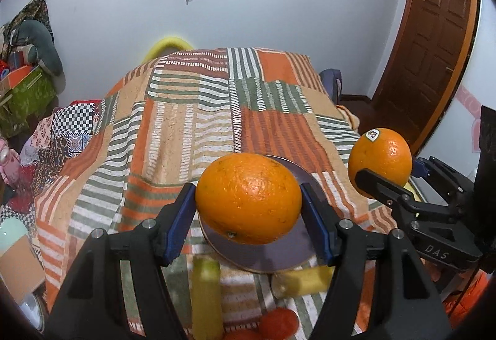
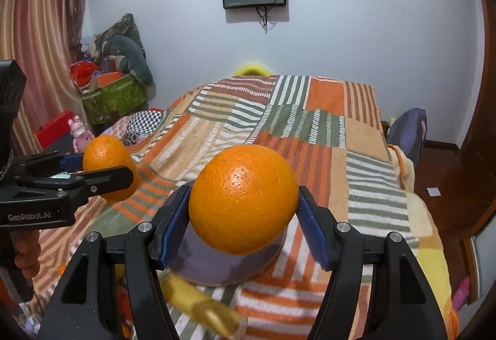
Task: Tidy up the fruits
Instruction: 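Carry the oranges in both grippers over the purple plate and lower them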
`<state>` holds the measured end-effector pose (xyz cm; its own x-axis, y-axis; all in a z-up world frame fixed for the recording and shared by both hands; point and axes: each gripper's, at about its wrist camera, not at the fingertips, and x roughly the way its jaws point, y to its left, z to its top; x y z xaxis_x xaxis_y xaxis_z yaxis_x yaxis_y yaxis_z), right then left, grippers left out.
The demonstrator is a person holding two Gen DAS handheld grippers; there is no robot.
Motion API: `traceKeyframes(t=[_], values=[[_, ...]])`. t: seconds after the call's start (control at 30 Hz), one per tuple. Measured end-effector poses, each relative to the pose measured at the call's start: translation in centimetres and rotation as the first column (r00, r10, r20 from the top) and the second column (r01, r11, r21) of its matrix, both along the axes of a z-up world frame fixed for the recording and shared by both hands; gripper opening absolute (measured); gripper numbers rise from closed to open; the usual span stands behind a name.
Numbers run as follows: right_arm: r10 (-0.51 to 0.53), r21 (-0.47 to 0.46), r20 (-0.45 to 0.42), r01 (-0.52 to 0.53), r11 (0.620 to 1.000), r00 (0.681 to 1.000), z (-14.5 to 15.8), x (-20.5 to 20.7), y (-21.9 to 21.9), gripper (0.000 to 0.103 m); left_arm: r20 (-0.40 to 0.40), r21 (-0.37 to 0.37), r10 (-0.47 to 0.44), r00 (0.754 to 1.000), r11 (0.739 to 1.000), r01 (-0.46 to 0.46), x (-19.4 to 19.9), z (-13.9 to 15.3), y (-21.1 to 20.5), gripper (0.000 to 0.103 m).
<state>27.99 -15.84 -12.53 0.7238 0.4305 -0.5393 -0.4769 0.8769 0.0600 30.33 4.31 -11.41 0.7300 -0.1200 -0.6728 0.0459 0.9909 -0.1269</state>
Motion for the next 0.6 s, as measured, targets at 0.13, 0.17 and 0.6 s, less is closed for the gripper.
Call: traceKeyframes(t=[0.13, 0.17, 0.6], values=[[0.005, -0.010, -0.020, -0.005, 1.000, 1.000, -0.7, 1.7, 0.8, 0.063, -0.025, 0.002, 0.009, 1.000, 1.000, -0.009, 1.9, -1.1, 0.6, 0.066], [0.005, -0.016, -0.022, -0.005, 1.000, 1.000, -0.9, 2.1, 1.1, 0.063, -0.034, 0.004, 0.013, 0.999, 1.000, -0.013, 2.5, -1.5, 0.7, 0.066], [-0.001, -0.076, -0.100, -0.007, 0.997, 0.995, -4.0, 6.0, 2.5, 0.063, -0.140, 0.005, 0.041, 0.989, 0.999, -0.041, 8.7, -6.4, 1.5, 0.066]])
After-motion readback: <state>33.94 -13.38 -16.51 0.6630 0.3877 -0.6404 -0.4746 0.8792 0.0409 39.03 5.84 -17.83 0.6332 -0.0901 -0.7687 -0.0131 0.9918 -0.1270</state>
